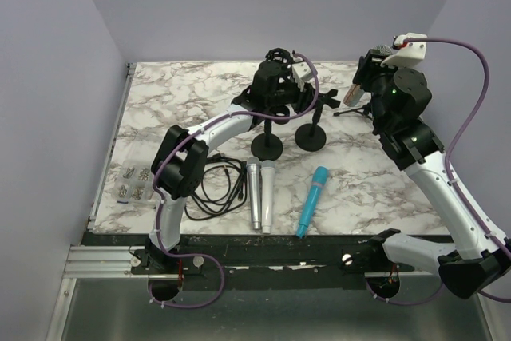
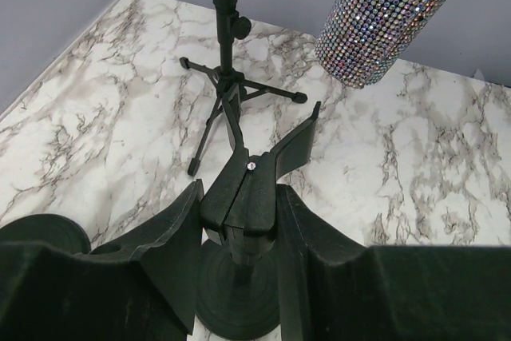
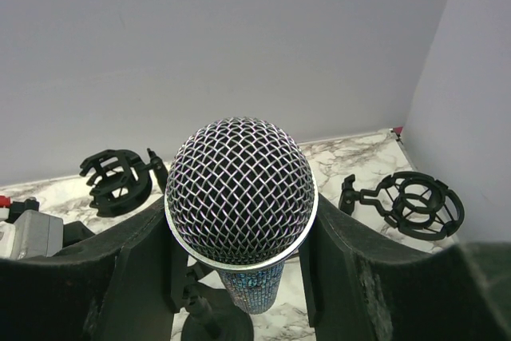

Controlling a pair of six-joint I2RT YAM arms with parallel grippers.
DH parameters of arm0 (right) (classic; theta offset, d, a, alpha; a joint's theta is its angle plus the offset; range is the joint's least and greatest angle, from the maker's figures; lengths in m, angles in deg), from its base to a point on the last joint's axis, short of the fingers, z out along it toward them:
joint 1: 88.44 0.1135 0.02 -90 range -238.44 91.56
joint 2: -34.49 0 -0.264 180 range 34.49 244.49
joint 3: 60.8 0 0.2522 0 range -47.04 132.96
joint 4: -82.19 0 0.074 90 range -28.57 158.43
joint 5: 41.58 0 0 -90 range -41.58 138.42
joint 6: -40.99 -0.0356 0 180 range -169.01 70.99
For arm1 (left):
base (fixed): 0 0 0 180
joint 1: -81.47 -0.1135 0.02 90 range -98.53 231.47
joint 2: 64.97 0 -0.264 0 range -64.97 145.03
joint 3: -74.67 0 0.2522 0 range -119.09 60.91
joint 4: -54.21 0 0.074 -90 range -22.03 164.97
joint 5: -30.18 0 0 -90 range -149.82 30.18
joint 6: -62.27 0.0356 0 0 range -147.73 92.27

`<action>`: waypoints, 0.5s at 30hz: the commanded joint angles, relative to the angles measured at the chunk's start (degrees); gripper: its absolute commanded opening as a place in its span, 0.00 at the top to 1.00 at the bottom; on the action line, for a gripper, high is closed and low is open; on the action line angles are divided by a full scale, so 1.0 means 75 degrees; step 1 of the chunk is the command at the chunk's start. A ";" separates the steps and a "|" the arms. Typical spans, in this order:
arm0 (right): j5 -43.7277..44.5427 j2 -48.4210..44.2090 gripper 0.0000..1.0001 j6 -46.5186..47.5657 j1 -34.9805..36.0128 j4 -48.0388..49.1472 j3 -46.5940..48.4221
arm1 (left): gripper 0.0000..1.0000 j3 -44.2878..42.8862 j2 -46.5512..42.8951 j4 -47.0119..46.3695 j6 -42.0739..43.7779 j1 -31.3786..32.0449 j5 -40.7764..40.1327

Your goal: Remove the microphone from the stand

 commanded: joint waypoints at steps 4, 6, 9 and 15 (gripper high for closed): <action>-0.0164 -0.0225 0.99 -0.0130 0.0005 0.0234 -0.0036 | 0.85 -0.0029 0.0183 0.1540 -0.0401 0.0163 -0.0043; -0.0180 -0.0230 0.99 -0.0160 0.0003 0.0198 -0.0024 | 0.63 -0.0543 0.0167 0.1974 -0.0464 0.0160 -0.0108; -0.0209 -0.0220 0.99 -0.0222 0.0005 0.0105 0.0029 | 0.18 -0.1489 0.0170 0.2780 -0.0638 0.0161 -0.0204; -0.0184 -0.0358 0.99 -0.0452 0.0005 -0.0320 0.0155 | 0.02 -0.2678 -0.0025 0.3851 -0.0838 0.0161 -0.0409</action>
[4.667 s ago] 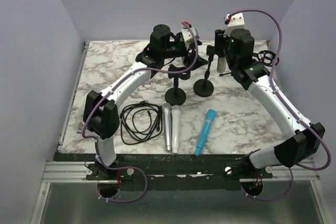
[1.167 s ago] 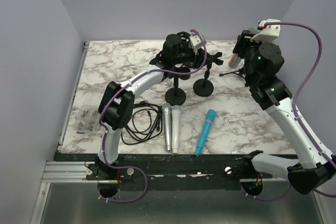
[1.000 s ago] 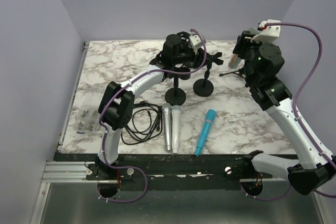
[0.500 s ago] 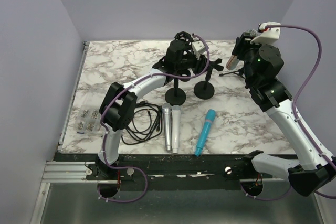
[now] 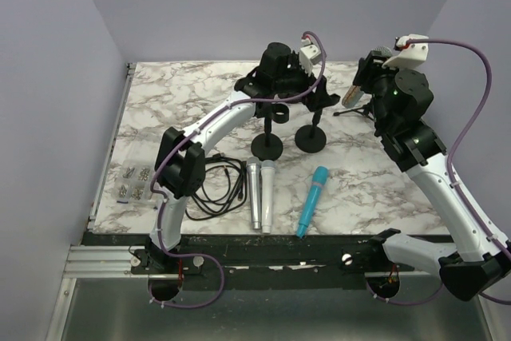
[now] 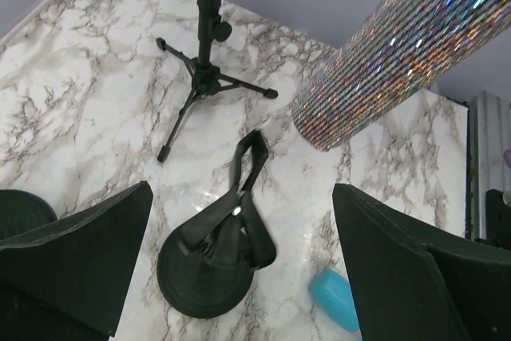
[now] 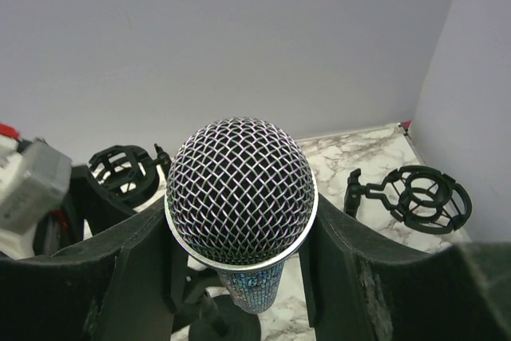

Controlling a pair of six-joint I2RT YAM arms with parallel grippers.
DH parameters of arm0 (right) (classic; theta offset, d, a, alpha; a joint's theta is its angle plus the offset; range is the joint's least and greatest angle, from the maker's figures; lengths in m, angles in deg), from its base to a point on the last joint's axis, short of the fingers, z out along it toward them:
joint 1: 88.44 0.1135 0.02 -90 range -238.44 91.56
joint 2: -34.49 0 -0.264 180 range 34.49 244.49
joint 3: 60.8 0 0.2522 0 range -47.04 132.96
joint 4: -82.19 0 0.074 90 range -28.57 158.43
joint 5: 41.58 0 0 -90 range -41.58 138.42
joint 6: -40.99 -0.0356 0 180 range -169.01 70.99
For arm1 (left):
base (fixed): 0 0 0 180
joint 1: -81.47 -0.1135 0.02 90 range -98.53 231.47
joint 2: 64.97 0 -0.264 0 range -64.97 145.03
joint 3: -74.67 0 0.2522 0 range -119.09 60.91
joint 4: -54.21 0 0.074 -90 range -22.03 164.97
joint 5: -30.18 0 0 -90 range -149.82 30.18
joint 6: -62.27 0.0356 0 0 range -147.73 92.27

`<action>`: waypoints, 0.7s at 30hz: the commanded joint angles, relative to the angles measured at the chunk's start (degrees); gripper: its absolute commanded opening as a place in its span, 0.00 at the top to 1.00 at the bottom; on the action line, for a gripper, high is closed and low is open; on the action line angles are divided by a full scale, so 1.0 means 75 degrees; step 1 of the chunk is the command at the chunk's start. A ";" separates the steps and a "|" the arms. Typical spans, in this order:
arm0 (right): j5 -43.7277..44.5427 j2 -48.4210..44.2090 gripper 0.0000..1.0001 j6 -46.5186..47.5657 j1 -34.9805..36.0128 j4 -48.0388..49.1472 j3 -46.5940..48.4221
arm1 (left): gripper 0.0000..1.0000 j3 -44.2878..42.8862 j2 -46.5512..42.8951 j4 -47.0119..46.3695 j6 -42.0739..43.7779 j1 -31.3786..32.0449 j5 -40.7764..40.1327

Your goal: Remove the microphone from the stand

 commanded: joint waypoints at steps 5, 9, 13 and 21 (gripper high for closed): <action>0.0081 -0.0318 0.99 -0.0476 -0.0003 -0.0864 0.0391 | 0.01 -0.0914 -0.0790 0.1393 -0.0442 0.0046 -0.0180; 0.0219 -0.0407 0.99 -0.0729 0.0005 -0.1498 0.0444 | 0.02 -0.0920 -0.1412 0.1919 -0.0458 0.0033 -0.0492; 0.0156 -0.0150 0.99 -0.1279 0.0005 -0.2677 0.0831 | 0.01 -0.0790 -0.2227 0.2793 -0.0609 -0.0065 -0.1289; -0.0754 -0.0431 0.99 -0.2242 0.0003 -0.4240 0.0173 | 0.01 0.1718 -0.4745 0.2492 -0.0751 -0.0469 -0.1544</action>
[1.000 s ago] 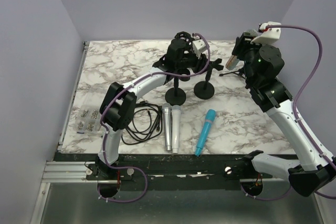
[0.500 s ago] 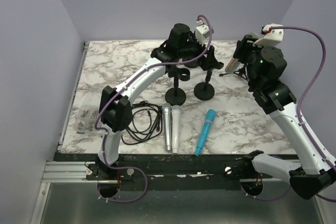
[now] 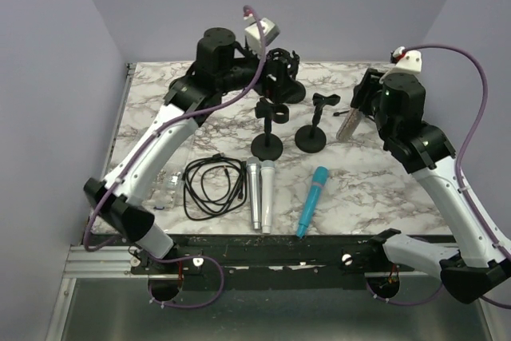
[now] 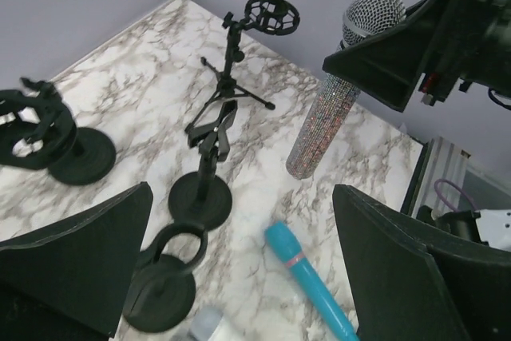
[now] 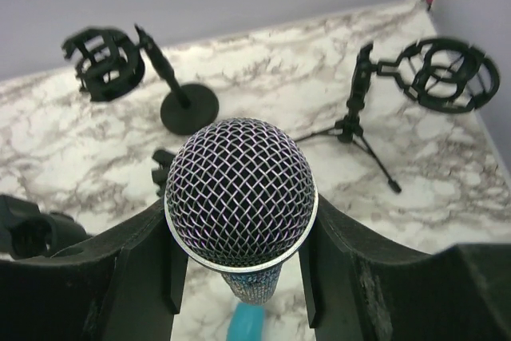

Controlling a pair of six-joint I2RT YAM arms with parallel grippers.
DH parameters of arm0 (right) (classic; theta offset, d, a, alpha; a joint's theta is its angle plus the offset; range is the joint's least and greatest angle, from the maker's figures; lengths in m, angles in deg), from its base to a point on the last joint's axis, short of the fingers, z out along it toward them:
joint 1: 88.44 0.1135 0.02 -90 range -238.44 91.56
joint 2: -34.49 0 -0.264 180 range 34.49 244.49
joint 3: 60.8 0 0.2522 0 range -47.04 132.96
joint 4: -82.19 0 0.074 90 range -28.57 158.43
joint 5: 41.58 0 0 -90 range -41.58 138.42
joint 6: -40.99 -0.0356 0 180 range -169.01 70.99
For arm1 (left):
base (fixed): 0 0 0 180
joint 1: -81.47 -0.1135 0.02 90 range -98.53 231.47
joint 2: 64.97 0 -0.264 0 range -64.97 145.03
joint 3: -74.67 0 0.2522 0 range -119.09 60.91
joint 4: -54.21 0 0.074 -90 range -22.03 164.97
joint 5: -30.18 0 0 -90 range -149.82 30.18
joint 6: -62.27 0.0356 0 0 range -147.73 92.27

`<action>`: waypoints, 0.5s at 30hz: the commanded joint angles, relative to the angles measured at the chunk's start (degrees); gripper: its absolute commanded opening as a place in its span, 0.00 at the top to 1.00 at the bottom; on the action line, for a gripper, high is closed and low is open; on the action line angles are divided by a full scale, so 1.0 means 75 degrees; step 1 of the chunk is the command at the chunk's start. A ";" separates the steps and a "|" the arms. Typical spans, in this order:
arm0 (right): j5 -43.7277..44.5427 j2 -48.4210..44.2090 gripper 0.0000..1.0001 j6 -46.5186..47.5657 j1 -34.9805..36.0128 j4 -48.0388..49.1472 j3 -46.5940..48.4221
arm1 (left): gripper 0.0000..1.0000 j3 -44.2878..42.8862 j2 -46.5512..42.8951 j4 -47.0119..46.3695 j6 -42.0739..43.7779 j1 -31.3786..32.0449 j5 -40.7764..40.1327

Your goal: Remove the microphone from the stand

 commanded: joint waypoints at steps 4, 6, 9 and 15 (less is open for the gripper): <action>-0.0556 -0.0253 0.99 -0.1076 0.0004 -0.2021 -0.0752 | 0.01 0.2858 -0.2479 -0.0480 0.0316 -0.0251 -0.1253; -0.0753 -0.0157 0.99 -0.1369 0.0011 -0.2411 -0.0984 | 0.01 0.3469 -0.2976 -0.0610 0.0475 -0.0339 -0.1481; -0.0975 0.0024 0.99 -0.1908 0.0005 -0.2777 -0.1440 | 0.02 0.4263 -0.3564 -0.0748 0.0850 -0.0369 -0.1954; -0.0996 0.0572 0.99 -0.2859 0.0001 -0.3222 -0.2046 | 0.02 0.4871 -0.4239 -0.0897 0.1185 -0.0163 -0.2725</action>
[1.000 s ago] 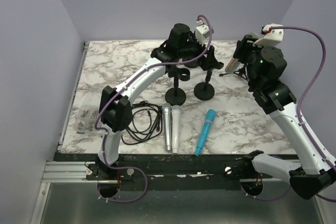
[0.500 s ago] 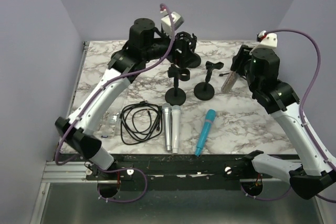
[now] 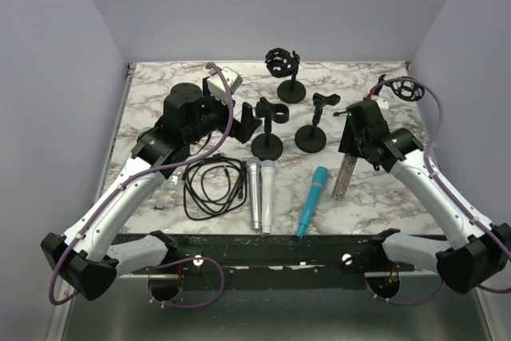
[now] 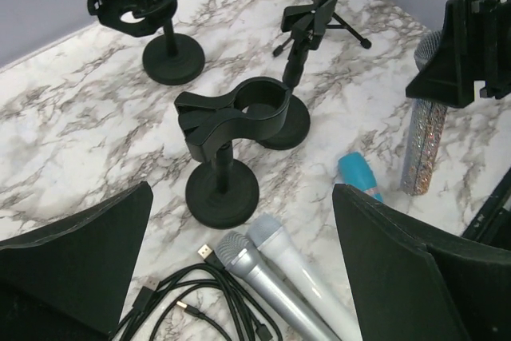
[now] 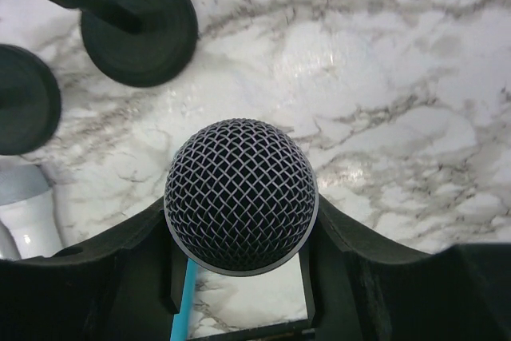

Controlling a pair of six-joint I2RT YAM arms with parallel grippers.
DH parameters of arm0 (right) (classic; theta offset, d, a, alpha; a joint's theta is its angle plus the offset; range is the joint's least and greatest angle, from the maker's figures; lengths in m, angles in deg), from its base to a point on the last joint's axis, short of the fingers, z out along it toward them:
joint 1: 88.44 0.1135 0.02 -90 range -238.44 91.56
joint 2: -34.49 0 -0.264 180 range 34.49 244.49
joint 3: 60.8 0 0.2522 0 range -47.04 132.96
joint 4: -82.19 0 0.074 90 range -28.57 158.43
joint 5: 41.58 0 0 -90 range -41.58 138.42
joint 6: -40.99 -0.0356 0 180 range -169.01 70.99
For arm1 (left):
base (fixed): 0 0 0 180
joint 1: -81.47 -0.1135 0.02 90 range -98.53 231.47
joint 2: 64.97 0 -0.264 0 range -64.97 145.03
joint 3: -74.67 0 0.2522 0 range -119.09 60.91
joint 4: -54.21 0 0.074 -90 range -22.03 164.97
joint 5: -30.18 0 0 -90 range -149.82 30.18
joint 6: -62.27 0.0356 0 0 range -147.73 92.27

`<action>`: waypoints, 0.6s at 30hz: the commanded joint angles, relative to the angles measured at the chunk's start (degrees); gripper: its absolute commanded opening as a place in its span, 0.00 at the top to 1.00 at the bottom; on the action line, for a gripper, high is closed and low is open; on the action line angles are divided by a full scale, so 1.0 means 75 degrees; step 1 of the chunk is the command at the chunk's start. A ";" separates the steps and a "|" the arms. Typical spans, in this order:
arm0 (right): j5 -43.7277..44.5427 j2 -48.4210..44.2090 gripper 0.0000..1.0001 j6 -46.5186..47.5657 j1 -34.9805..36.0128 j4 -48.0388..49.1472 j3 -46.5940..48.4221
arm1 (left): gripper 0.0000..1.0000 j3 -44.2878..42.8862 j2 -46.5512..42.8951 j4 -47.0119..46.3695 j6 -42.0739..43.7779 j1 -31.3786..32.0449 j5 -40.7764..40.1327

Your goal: Remove the microphone from the stand

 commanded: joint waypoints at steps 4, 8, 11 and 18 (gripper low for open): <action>-0.0499 0.0592 0.99 -0.1267 0.0001 -0.0097 -0.0876 | 0.02 0.0380 -0.0676 -0.0473 0.0606 0.0394 -0.1377; -0.1057 0.1188 0.99 -0.1571 0.0003 0.0224 -0.1247 | 0.01 0.0521 -0.0871 -0.0622 0.0663 0.0506 -0.1509; -0.1345 0.1424 0.99 -0.1698 -0.0001 0.0676 -0.1553 | 0.01 0.0642 -0.1033 -0.0807 0.0567 0.0502 -0.1571; -0.1664 0.1802 0.99 -0.2100 -0.0009 0.1809 -0.2139 | 0.01 0.0838 -0.1302 -0.1070 0.0299 0.0525 -0.1629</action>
